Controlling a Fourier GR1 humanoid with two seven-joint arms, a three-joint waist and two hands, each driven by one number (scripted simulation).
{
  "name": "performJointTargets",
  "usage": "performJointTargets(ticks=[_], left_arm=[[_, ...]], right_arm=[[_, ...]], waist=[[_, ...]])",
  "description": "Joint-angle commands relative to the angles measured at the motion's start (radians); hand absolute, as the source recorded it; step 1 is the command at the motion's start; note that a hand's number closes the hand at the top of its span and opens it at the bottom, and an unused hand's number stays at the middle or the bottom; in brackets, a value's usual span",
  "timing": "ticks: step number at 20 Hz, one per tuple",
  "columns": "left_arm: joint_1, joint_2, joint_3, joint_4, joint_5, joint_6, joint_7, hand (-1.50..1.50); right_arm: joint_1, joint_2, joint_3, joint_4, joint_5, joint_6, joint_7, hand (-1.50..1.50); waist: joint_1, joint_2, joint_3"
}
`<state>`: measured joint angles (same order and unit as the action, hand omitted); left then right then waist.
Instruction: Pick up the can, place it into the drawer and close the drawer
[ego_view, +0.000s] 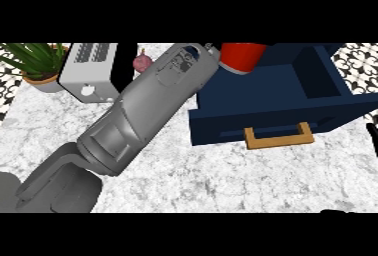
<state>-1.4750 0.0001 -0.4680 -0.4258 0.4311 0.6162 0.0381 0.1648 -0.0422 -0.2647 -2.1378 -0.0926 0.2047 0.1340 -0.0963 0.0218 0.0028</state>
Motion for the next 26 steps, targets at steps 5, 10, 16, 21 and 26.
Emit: performJointTargets(ticks=[5,10,16,21,26], left_arm=[[0.049,0.0,-0.097,0.03,0.046,0.033,-0.059,1.5],[0.034,0.0,-0.132,0.059,0.055,0.071,-0.063,-1.5],[0.046,0.0,-0.161,0.058,0.09,0.114,-0.05,-1.5],[0.023,0.0,-0.175,0.066,0.113,0.154,-0.055,-1.5],[0.08,0.0,-0.157,0.055,0.153,0.16,-0.147,-1.5]], right_arm=[[-0.045,-0.007,0.009,-0.002,0.006,-0.016,0.032,-1.5],[-0.091,-0.023,0.006,0.009,-0.006,-0.013,0.038,-1.5],[-0.056,0.012,0.041,-0.015,0.025,-0.029,0.035,-1.5],[-0.094,0.001,0.044,0.025,0.041,-0.028,0.016,-1.5],[-0.054,-0.029,0.034,-0.046,0.071,-0.013,0.008,-1.5]], waist=[[-0.018,0.007,0.0],[-0.035,0.011,0.0],[-0.027,0.005,0.0],[-0.031,0.009,0.0],[-0.034,0.01,-0.001]])
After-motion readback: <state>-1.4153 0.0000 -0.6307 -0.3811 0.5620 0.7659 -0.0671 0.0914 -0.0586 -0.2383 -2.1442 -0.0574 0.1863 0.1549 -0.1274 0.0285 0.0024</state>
